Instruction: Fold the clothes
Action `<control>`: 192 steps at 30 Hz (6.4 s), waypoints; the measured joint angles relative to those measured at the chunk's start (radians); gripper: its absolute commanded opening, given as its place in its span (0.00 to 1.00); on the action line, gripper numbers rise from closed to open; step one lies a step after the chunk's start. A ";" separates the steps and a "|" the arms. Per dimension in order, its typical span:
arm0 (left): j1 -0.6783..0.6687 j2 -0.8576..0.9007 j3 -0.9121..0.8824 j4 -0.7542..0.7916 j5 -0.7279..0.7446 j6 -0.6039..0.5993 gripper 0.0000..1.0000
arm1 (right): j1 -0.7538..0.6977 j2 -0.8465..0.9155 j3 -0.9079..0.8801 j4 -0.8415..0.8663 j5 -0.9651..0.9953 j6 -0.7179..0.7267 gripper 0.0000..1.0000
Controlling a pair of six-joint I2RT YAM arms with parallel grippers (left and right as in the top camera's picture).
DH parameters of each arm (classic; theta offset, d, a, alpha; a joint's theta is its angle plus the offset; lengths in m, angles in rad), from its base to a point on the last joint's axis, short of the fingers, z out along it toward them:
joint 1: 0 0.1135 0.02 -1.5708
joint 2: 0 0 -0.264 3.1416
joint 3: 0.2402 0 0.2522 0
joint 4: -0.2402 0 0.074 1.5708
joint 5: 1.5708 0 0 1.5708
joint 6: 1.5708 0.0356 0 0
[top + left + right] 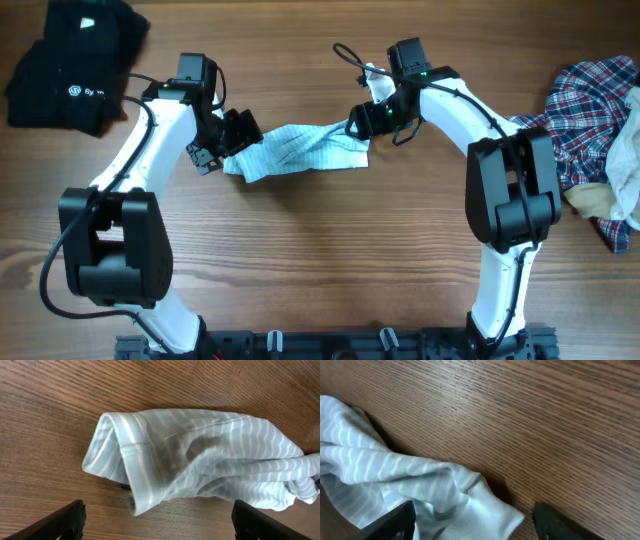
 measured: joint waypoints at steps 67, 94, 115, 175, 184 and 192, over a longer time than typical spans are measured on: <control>0.000 0.000 0.000 0.015 -0.011 0.000 0.99 | 0.167 -0.151 0.000 -0.143 0.154 -0.138 0.11; 0.000 0.000 0.000 0.022 -0.011 0.000 0.99 | 0.167 -0.119 -0.074 -0.086 0.257 -0.020 0.13; 0.000 0.000 0.000 0.022 -0.011 0.000 0.99 | 0.159 -0.035 -0.066 0.105 0.353 0.089 0.16; -0.074 0.000 0.000 0.007 0.038 0.045 1.00 | -0.017 0.020 -0.042 0.301 0.030 0.046 0.18; -0.074 0.000 0.000 0.007 0.027 0.045 0.99 | -0.017 0.020 -0.034 0.302 0.046 0.045 0.04; -0.074 0.000 0.000 0.007 0.027 0.045 0.99 | -0.017 -0.035 -0.032 0.312 0.045 -0.069 0.04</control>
